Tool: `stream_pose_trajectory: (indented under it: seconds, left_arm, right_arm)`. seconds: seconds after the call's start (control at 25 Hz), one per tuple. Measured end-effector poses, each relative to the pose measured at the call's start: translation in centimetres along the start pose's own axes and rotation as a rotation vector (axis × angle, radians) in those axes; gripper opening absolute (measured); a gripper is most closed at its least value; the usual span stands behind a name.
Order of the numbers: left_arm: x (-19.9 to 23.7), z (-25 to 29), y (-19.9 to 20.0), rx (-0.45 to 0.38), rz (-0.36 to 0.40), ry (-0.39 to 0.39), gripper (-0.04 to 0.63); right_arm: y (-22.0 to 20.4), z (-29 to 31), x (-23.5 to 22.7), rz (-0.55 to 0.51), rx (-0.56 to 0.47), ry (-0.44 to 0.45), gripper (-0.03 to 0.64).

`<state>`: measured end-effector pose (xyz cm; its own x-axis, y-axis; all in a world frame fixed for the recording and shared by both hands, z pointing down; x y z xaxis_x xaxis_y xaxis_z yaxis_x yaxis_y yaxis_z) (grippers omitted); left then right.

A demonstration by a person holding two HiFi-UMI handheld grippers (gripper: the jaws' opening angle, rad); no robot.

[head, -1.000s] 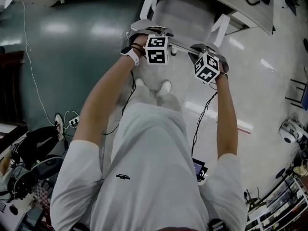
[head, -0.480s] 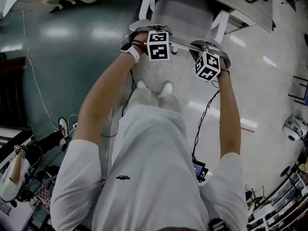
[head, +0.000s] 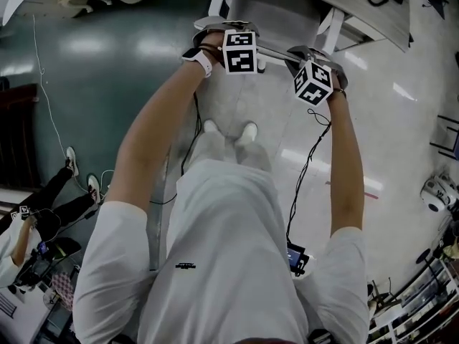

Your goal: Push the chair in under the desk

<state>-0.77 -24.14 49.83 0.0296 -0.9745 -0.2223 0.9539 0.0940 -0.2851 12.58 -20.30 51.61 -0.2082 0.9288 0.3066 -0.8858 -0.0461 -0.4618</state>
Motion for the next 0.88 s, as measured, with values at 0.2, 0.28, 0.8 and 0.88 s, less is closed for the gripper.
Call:
stream_pose_trajectory:
  seconds: [0.2,0.28,0.8,0.88]
  left_arm:
    - [2.4,0.6,0.1,0.0,0.011,0.021,0.158]
    - [3.4,0.9,0.2,-0.003,0.022,0.038,0.156]
    - [9.5,2.8,0.9,0.014,0.065,0.116,0.143]
    - [10.2,3.2,1.2,0.013,0.068,0.121,0.141]
  right_arm:
    - [-0.1,0.7,-2.3,-0.001,-0.002,-0.012,0.064]
    - [-0.2,0.9,-3.3,-0.004,-0.001,-0.018,0.064]
    - [-1.1,2.7,-9.6,-0.029,0.001,-0.06,0.067]
    - [-1.4,2.8,-10.5,-0.031,0.002,-0.061,0.067]
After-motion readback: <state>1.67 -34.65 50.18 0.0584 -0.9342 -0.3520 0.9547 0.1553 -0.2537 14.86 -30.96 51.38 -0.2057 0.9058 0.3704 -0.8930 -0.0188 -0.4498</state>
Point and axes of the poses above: the fingertips, and each gripper's own axes: z forward along the fingers, x to its left, y out of its top, the point moved 9 cm from there along -z, backward along the fingers, and after that the axes turned 1 degree about x, right-handed, at the moved point
